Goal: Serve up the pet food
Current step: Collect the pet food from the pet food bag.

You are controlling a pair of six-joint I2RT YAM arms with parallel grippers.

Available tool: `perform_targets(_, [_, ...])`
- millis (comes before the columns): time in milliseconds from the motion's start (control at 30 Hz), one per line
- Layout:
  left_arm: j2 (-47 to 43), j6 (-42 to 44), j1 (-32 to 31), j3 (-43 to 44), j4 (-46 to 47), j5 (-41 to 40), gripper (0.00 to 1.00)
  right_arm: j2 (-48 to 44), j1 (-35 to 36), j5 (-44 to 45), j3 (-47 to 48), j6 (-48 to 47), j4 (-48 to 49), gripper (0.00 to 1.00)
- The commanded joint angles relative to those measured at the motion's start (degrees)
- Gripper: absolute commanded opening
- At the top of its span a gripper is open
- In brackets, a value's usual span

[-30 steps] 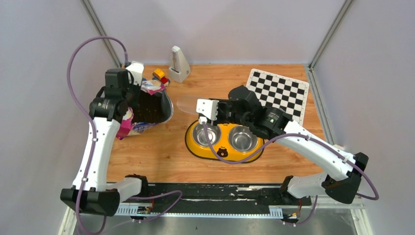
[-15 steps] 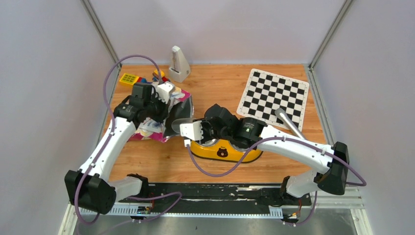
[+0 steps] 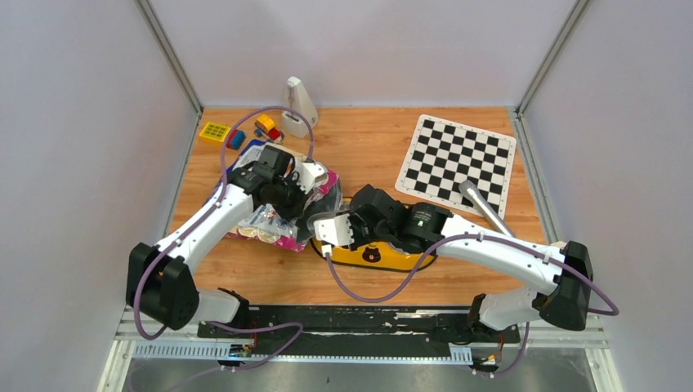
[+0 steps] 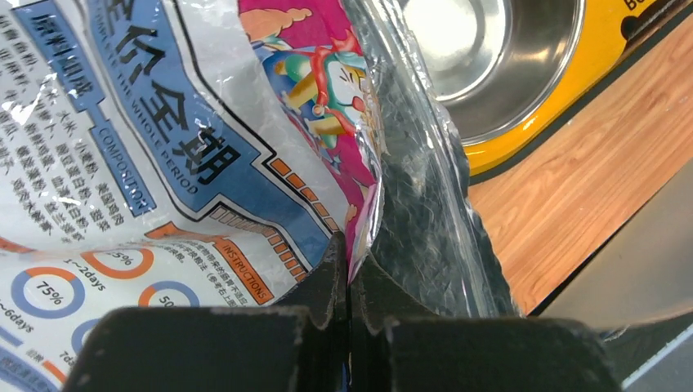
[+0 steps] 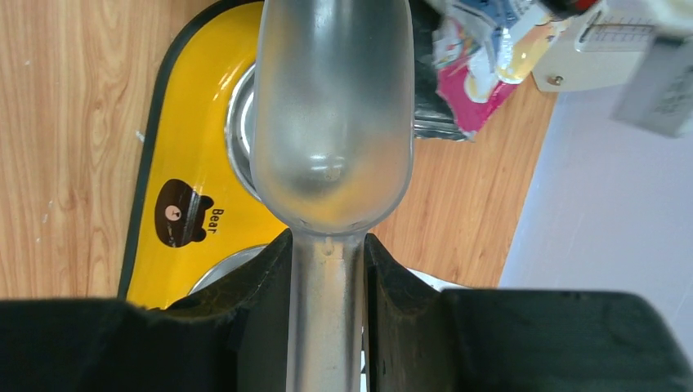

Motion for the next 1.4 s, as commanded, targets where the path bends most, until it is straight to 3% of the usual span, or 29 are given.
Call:
perform_targets(0, [2.27,1.45,-2.33,4.41,-1.36,8.06,0.00,0.18,-0.49,4.25,0.22,-0.54,4.30,0.00])
perform_targets(133, [2.73,0.47,-2.29,7.28,-1.90,6.78,0.00,4.63,-0.72,9.82,1.03,-0.50,4.77,0.00])
perform_targets(267, [-0.84,0.77,-2.02,11.01,-2.08,2.73,0.00,7.70,-2.47,11.03,1.23,-0.19,6.70,0.00])
perform_targets(400, [-2.98,1.71,-1.06,14.01,-3.12,3.92,0.00,11.57,-4.02,12.19,2.60,-1.27,10.56,0.00])
perform_targets(667, [-6.40,3.91,-1.06,7.50,-2.64,5.04,0.00,19.48,-4.02,18.16,6.51,-4.68,15.75,0.00])
perform_targets(800, [-10.31,3.46,-0.98,5.52,-1.37,3.56,0.00,19.72,-4.09,16.53,6.28,-6.70,15.87,0.00])
perform_targets(1167, [-13.35,0.52,1.50,6.34,-0.50,4.83,0.00,27.38,-4.04,16.38,10.25,-7.82,18.50,0.00])
perform_targets(1367, [-16.02,-2.02,2.22,6.75,2.00,0.22,0.00,32.77,-4.04,17.85,13.62,-6.23,17.01,0.00])
